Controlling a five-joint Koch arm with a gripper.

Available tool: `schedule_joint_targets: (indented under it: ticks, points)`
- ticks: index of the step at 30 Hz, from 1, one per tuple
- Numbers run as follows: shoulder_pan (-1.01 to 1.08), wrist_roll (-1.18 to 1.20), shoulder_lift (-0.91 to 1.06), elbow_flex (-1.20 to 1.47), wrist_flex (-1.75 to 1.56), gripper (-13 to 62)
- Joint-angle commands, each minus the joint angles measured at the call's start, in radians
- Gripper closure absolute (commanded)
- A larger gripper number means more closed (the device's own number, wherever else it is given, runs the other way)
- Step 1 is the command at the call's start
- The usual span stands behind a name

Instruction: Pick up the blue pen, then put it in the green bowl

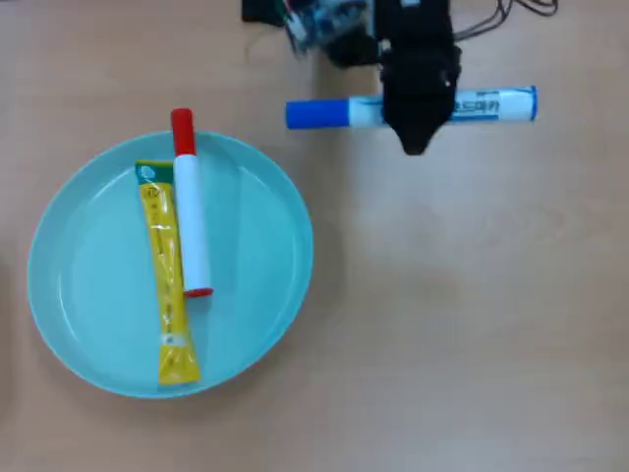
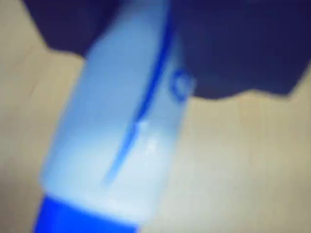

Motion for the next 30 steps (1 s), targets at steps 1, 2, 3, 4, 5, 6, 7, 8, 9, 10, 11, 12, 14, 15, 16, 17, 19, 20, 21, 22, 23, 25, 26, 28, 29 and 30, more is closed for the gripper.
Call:
schedule_joint_targets:
  ticks: [1,2,3,4,5,6,7,8,9,10,11,12,14,15,16,17,19,20,21,22,23,25,26,28,29,30]
  points:
    - [0.061,-0.012,0.075,-0.015,-0.067,56.3]
    - [0.095,-0.018,0.081,0.006,-0.078,56.3]
    - [0.129,-0.028,0.086,0.028,-0.095,56.3]
    - [0.155,-0.037,0.089,0.044,-0.12,56.3]
    - [0.173,-0.051,0.089,0.054,-0.141,56.4]
    - [0.189,-0.064,0.089,0.057,-0.16,56.3]
    - [0.209,-0.08,0.087,0.057,-0.176,56.3]
    - [0.235,-0.097,0.086,0.058,-0.192,56.3]
    - [0.262,-0.109,0.084,0.058,-0.206,56.3]
    - [0.281,-0.118,0.084,0.058,-0.216,56.3]
    - [0.295,-0.127,0.084,0.057,-0.225,56.3]
    - [0.305,-0.137,0.083,0.057,-0.233,56.3]
    - [0.336,-0.149,0.081,0.057,-0.255,56.3]
    - [0.357,-0.152,0.08,0.057,-0.265,56.3]
    - [0.377,-0.152,0.078,0.054,-0.279,56.3]
    - [0.394,-0.152,0.077,0.052,-0.298,56.3]
    - [0.426,-0.152,0.075,0.054,-0.342,56.3]
    - [0.445,-0.152,0.074,0.052,-0.368,56.3]
    - [0.462,-0.152,0.074,0.052,-0.391,56.3]
    - [0.479,-0.152,0.074,0.049,-0.414,56.3]
    - [0.494,-0.152,0.072,0.048,-0.437,56.3]
    - [0.523,-0.152,0.071,0.044,-0.477,56.2]
    - [0.535,-0.152,0.069,0.044,-0.5,56.2]
    - [0.565,-0.152,0.049,0.046,-0.549,56.1]
    - [0.581,-0.152,0.025,0.046,-0.572,56.0]
    - [0.597,-0.152,-0.002,0.049,-0.591,56.0]
